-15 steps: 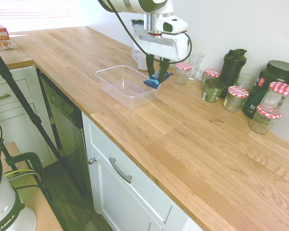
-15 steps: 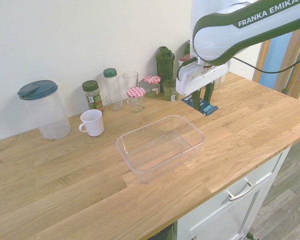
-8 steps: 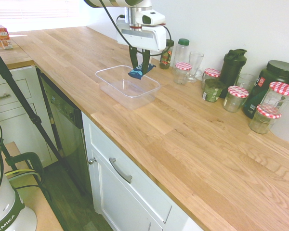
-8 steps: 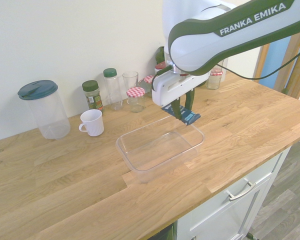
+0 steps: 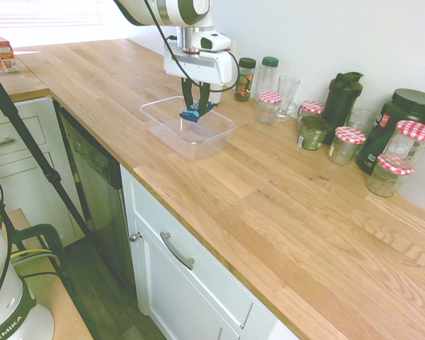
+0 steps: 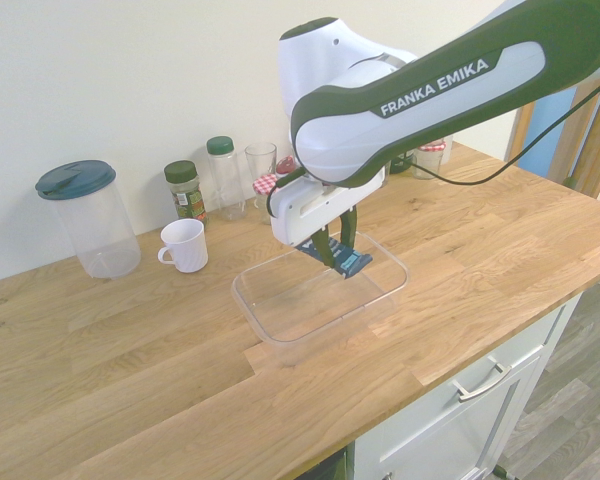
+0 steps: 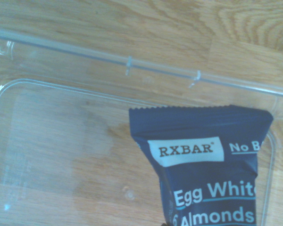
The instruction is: Put the protein bar into the container
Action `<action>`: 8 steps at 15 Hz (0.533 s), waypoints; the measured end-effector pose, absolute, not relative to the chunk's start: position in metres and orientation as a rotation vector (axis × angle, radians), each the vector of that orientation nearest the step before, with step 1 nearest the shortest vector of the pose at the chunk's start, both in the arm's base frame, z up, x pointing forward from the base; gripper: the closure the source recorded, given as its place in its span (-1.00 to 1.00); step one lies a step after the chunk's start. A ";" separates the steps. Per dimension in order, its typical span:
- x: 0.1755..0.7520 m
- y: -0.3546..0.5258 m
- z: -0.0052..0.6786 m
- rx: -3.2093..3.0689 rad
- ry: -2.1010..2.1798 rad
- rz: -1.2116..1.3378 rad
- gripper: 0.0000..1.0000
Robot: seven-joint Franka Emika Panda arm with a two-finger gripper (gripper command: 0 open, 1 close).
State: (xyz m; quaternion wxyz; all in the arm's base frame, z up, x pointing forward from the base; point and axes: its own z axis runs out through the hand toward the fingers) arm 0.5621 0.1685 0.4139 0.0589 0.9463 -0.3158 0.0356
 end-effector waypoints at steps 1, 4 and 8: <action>0.563 0.169 0.410 2.864 -0.955 0.101 1.00; 0.563 0.168 0.407 2.861 -0.955 0.096 1.00; 0.561 0.166 0.400 2.857 -0.956 0.086 1.00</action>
